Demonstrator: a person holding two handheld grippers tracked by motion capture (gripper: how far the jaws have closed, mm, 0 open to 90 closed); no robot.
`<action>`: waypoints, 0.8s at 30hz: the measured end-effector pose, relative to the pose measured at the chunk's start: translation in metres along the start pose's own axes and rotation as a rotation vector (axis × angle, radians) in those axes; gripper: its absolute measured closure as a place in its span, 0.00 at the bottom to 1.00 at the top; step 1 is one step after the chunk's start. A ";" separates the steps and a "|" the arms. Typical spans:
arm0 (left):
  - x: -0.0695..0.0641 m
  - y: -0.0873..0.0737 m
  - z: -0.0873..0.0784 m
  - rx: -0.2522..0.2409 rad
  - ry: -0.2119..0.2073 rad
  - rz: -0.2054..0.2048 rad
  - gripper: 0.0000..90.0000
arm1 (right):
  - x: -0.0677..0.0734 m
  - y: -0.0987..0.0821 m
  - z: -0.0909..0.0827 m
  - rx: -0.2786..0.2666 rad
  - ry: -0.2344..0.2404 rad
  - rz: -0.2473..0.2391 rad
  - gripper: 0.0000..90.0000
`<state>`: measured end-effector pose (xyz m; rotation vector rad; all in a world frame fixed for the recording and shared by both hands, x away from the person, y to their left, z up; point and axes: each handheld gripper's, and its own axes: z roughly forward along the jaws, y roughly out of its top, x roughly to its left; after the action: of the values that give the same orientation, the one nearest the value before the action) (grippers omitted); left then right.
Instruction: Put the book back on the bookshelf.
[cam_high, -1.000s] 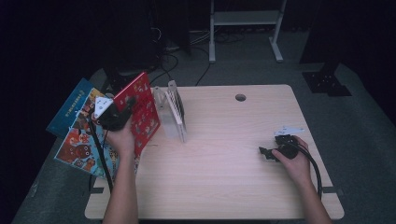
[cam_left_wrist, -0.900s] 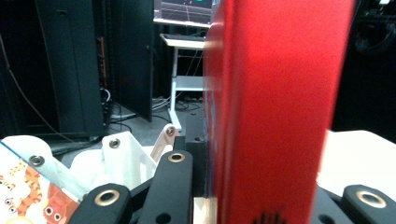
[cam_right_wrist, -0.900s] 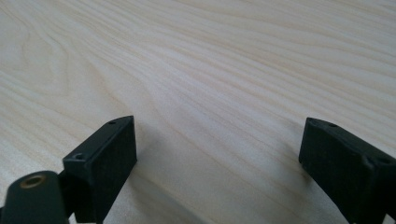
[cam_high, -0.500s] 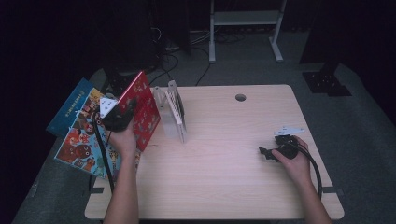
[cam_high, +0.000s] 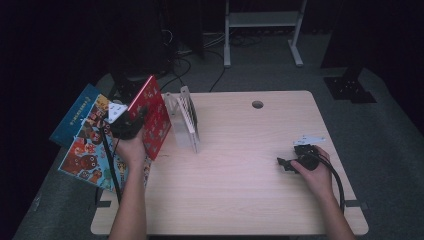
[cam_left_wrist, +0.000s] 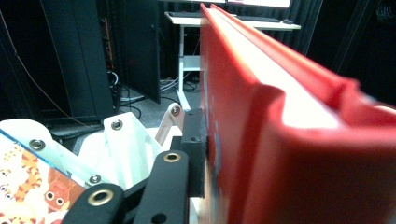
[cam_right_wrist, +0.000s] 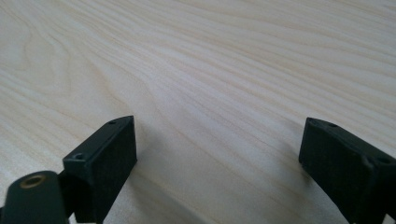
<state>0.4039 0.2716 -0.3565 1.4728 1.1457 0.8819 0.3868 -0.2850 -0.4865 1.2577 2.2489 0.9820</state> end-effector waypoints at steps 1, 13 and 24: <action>0.000 0.000 -0.001 0.003 0.000 0.000 0.80 | 0.000 0.000 0.000 0.001 0.000 0.001 0.11; 0.003 -0.005 -0.020 0.003 0.035 0.004 0.42 | 0.000 0.000 0.000 0.001 0.000 0.001 0.11; -0.003 -0.009 -0.041 -0.004 0.063 -0.001 0.06 | 0.000 0.000 0.000 0.000 0.000 0.001 0.11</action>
<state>0.3626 0.2798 -0.3568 1.4500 1.1901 0.9354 0.3867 -0.2849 -0.4865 1.2589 2.2490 0.9823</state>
